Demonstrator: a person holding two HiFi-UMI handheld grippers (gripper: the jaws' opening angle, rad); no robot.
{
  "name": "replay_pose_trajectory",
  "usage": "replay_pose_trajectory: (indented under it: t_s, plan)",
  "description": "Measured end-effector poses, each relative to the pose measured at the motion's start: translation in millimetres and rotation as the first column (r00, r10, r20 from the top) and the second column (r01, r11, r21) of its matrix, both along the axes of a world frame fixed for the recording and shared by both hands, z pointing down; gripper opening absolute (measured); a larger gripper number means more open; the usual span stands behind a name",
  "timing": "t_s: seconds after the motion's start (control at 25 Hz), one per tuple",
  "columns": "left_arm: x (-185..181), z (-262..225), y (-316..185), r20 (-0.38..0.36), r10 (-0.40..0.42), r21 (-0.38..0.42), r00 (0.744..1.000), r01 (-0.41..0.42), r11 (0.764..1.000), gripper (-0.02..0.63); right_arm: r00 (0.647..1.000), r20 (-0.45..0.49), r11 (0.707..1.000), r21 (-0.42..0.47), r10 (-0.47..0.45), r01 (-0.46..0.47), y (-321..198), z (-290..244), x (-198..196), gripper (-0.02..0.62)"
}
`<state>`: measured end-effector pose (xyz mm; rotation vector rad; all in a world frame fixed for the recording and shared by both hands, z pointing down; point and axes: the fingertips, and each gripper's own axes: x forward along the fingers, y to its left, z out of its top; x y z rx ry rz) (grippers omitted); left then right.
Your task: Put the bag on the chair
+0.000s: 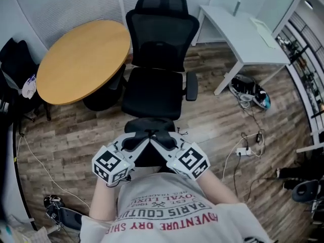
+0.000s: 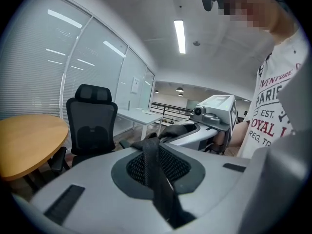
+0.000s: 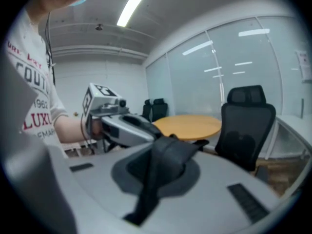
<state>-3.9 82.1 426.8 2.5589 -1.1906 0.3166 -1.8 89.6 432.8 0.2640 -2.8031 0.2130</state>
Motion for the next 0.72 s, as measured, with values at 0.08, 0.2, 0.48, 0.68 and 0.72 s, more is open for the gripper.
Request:
replay_pose_trajectory:
  t_s: [0.08, 0.2, 0.48, 0.68, 0.72]
  plan:
    - [3.2, 1.0, -21.4, -0.015, -0.027, 0.006, 1.000, 0.027, 1.000, 0.057, 1.000, 0.011, 1.000, 0.018, -0.014, 0.014, -19.1, -0.1, 4.0, 0.028]
    - [5.4, 0.0, -58.9, -0.029, -0.058, 0.013, 0.998, 0.058, 0.998, 0.057, 1.000, 0.020, 0.999, 0.033, -0.022, 0.021, -56.2, -1.5, 7.4, 0.028]
    - [-3.0, 1.6, -142.3, -0.006, -0.052, 0.016, 0.999, 0.052, 0.998, 0.057, 0.999, 0.027, 1.000, 0.002, 0.026, -0.026, -146.2, -0.7, -1.5, 0.028]
    - [-22.9, 5.1, -209.2, 0.006, 0.026, 0.019, 1.000, -0.026, 0.999, 0.057, 0.994, 0.045, 0.995, -0.016, 0.102, -0.101, -215.4, 2.4, -22.9, 0.028]
    - [-28.6, 5.9, -222.5, 0.002, 0.040, 0.017, 0.999, -0.040, 0.999, 0.057, 0.992, 0.049, 0.993, -0.015, 0.118, -0.118, -228.8, 2.7, -28.6, 0.028]
